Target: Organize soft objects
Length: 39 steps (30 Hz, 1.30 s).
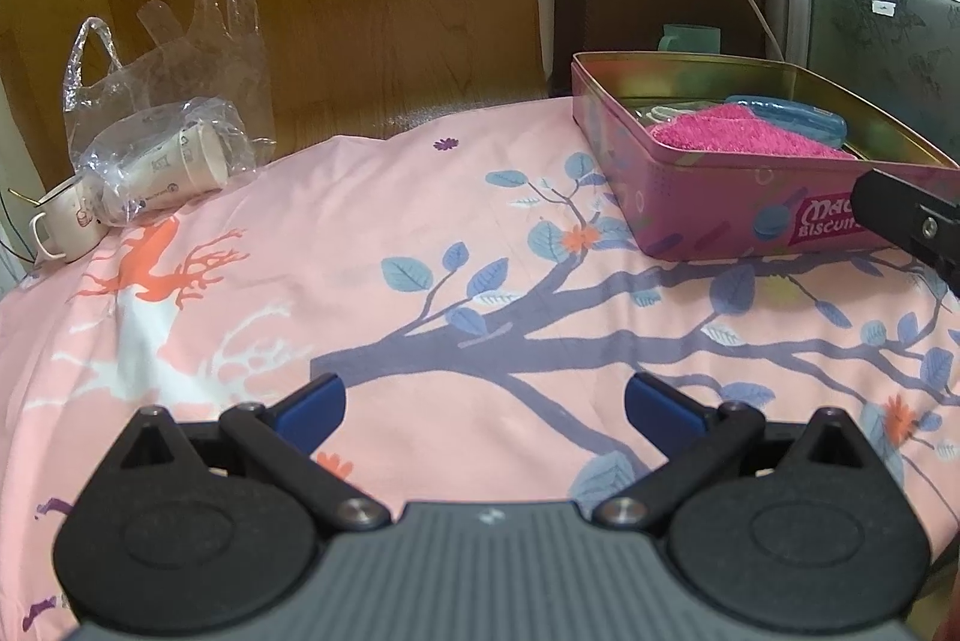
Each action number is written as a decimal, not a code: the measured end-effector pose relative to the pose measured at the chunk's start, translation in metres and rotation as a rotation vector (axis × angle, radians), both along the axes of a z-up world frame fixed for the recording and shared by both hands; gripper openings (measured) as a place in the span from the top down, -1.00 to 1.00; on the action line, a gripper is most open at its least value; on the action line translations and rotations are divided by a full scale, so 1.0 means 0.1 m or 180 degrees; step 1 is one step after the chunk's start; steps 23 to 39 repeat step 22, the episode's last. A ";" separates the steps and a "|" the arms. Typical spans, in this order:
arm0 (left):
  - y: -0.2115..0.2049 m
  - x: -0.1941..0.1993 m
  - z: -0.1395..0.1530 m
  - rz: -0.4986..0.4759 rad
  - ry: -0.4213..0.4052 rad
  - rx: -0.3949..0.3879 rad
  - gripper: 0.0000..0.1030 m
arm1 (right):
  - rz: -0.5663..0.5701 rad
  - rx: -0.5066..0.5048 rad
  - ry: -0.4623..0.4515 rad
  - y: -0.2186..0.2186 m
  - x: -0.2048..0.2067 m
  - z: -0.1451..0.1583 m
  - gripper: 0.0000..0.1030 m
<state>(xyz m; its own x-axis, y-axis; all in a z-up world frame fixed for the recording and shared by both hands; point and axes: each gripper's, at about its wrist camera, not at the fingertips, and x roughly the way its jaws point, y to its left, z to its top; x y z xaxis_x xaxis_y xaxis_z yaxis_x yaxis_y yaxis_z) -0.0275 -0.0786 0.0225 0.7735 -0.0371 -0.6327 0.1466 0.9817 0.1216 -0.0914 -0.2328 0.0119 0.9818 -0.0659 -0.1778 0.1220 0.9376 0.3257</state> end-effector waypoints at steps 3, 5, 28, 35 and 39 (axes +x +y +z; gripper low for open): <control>0.00 0.00 0.00 -0.0020 0.0019 -0.0010 -1.00 | 0.0002 0.0000 0.0000 0.00 0.00 0.00 -1.00; -0.01 0.00 -0.01 -0.0026 0.0030 -0.0019 -1.00 | 0.0002 -0.0001 0.0000 0.00 0.00 0.00 -1.00; 0.01 0.00 0.03 -0.0153 0.0019 -0.0110 -0.99 | 0.0007 -0.0015 0.0004 0.02 0.02 -0.02 -1.00; 0.01 0.00 0.03 -0.0153 0.0019 -0.0110 -0.99 | 0.0007 -0.0015 0.0004 0.02 0.02 -0.02 -1.00; 0.01 0.00 0.03 -0.0153 0.0019 -0.0110 -0.99 | 0.0007 -0.0015 0.0004 0.02 0.02 -0.02 -1.00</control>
